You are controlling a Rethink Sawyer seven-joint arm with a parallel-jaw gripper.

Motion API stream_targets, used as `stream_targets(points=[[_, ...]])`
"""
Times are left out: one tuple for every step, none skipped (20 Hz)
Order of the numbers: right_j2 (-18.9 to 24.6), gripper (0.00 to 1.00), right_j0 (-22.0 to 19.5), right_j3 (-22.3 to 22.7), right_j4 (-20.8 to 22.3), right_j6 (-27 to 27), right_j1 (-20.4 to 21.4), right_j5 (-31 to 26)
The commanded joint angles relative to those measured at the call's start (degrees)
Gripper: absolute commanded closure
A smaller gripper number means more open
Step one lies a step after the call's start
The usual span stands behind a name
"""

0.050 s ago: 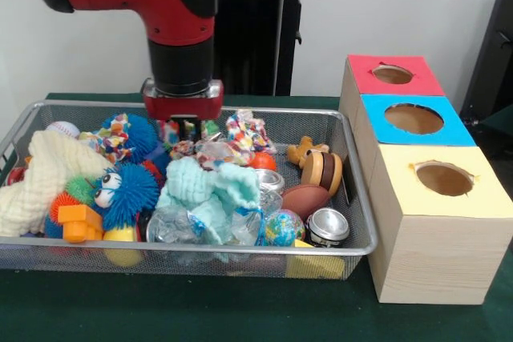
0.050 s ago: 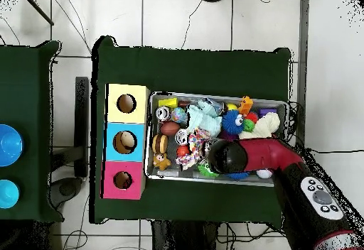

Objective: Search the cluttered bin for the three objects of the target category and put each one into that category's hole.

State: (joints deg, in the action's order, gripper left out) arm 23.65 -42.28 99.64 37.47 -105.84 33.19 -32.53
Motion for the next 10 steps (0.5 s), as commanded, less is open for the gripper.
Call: stream_targets(points=[[4.16,1.00,-3.75,-6.25,6.69,20.75,-0.97,-5.60],[4.20,1.00,-3.82,-6.38,6.94,20.57,-1.18,-5.50],[4.32,1.00,-4.07,-6.03,7.18,20.23,-1.15,-5.20],[4.28,1.00,-4.09,-6.00,7.24,19.84,-1.42,-5.23],[4.30,1.00,-4.14,-5.67,7.30,19.58,-1.36,-5.31],[4.22,1.00,-4.02,-5.44,7.39,19.14,-1.33,-5.34],[4.15,1.00,-3.84,-5.08,7.50,18.64,-1.21,-5.24],[4.33,0.00,-3.80,-4.70,7.66,18.33,-1.16,-5.28],[4.06,0.00,-3.43,-4.65,7.63,18.07,-1.09,-5.70],[3.80,0.00,-3.06,-4.60,7.61,17.80,-1.02,-6.12]])
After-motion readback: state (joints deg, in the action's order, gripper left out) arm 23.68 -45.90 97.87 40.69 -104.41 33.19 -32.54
